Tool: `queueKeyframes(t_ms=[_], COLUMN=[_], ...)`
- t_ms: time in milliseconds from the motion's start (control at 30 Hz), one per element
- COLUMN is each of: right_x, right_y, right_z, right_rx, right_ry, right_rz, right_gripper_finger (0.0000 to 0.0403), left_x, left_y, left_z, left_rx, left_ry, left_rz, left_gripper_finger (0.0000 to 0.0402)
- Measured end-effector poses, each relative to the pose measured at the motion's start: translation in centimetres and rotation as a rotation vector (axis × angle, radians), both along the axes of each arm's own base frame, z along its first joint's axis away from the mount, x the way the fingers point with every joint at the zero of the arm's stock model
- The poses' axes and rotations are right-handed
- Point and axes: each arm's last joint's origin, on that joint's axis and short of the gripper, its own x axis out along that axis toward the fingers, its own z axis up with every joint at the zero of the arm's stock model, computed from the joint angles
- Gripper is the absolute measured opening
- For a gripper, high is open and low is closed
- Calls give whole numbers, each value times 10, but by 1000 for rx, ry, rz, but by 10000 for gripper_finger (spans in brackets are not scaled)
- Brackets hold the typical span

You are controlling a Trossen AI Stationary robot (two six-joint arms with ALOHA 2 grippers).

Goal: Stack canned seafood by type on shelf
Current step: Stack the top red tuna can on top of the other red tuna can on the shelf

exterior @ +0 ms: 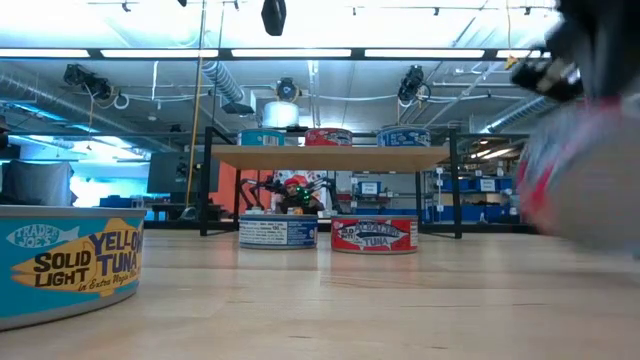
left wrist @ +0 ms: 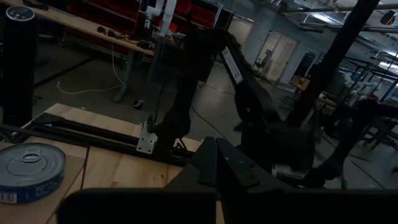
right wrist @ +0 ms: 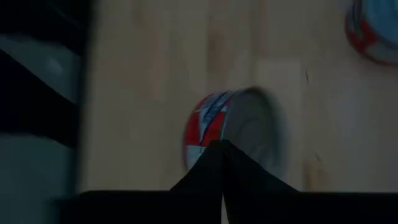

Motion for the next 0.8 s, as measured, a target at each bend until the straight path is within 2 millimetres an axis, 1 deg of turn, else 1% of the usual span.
queueKeyframes(t_ms=[133,233,300,367,467,567,667,733,800], right_x=[-1,0,1,0,-3,-4,-5,-7,-9], right_y=[-16,-27,-33,-38,-45,-48,-42,-33,-22], right_z=[30,41,40,29,14,10,15,17,15], right_rx=[159,265,339,379,383,387,397,410,427], right_ry=[-91,-102,-86,-39,23,21,-26,-40,-32], right_rz=[-77,-120,-132,-145,-170,-157,-107,-71,-73], right_gripper_finger=[4,3,3,3,4,5,7,12,17], left_x=[0,0,0,0,0,0,0,0,0], left_y=[0,0,0,0,0,0,0,0,0], left_z=[0,0,0,0,0,0,0,-1,-1], left_rx=[1,0,0,-1,-2,-8,-9,-10,-8], left_ry=[0,0,0,0,-1,0,1,7,14], left_rz=[0,0,0,0,0,0,0,0,-7], left_gripper_finger=[2,2,2,2,2,2,2,2,2])
